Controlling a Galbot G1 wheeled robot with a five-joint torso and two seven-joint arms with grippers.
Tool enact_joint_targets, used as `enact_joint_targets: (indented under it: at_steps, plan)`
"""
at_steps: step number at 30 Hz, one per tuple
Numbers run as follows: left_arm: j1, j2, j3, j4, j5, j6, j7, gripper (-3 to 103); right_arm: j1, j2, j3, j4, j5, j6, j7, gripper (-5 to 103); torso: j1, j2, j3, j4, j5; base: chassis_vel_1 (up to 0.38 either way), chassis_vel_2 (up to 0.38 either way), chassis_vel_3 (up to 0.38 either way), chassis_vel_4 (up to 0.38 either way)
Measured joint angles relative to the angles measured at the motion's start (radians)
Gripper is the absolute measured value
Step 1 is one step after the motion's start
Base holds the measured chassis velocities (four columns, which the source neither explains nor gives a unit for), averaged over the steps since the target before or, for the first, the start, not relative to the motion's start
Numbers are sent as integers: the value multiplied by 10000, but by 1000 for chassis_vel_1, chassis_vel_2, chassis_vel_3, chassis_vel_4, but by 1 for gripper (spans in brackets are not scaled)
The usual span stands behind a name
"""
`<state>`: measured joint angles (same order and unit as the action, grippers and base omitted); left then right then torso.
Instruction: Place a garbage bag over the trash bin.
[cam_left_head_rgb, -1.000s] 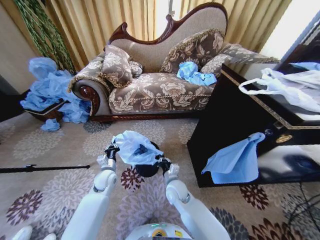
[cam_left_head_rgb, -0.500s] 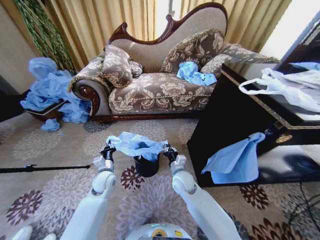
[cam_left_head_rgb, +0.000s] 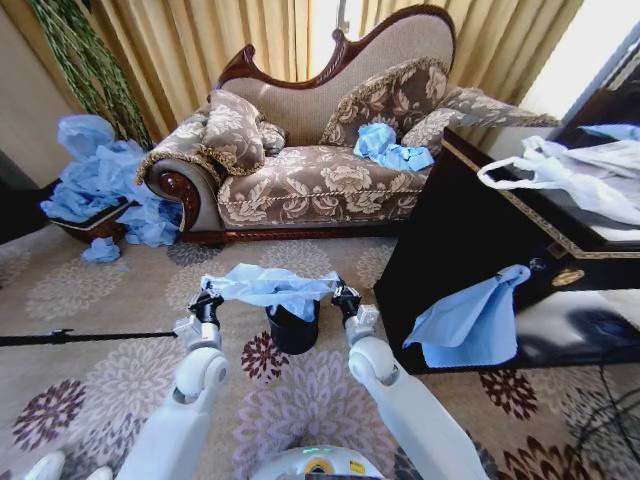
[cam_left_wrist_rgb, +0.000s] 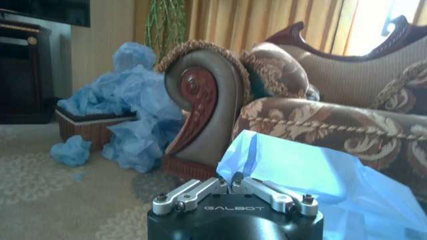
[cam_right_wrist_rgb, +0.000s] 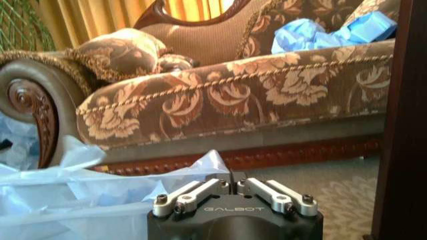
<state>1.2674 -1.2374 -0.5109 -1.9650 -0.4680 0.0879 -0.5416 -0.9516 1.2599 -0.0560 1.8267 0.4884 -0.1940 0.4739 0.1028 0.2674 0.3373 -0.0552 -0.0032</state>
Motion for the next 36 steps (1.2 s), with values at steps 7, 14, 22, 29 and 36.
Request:
enact_joint_targets:
  at_steps: [7,14,22,29,36]
  plan:
    - [-135,-405,455,1360,445,-46,170,0,-583,42,-317,-152,-133,-29,-144,0,0,0,1,-2,-5,0,0,0,0]
    - [256,-537,548,1290,677,232,84,0,-1152,-3,-494,-120,-390,-148,-238,0,0,0,1,1,-2,0,0,0,0]
    - [-19,-487,572,2414,676,-3,122,0,-1395,-24,-281,-827,-503,2,-407,0,-1,0,0,0,0,0,0,0,0]
    - [-545,-912,924,3851,1072,-612,371,0,-1319,418,-314,-1449,-762,208,-503,0,1,0,1,-1,-4,0,0,0,0]
    - [-554,-1014,1060,3813,1055,-510,452,0,-1427,378,-277,-1529,-759,250,-550,0,0,0,1,0,-2,0,0,0,0]
